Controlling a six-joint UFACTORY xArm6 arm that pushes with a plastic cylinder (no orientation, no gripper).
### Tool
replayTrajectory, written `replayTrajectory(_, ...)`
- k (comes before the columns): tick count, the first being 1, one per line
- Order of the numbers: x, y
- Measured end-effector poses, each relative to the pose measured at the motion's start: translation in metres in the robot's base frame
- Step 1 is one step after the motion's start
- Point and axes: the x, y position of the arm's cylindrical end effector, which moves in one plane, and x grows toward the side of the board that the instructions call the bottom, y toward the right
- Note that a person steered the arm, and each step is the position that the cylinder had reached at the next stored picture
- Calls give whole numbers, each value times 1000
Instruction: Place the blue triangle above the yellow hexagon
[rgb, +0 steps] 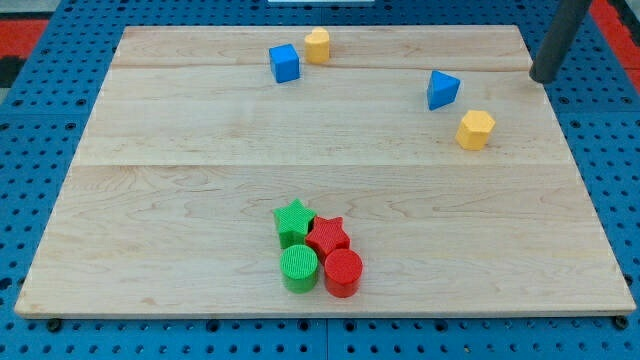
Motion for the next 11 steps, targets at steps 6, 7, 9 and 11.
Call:
replayTrajectory(6,1,-117)
replayTrajectory(7,29,-114)
replayTrajectory(9,43,-84)
replayTrajectory(11,5,-70)
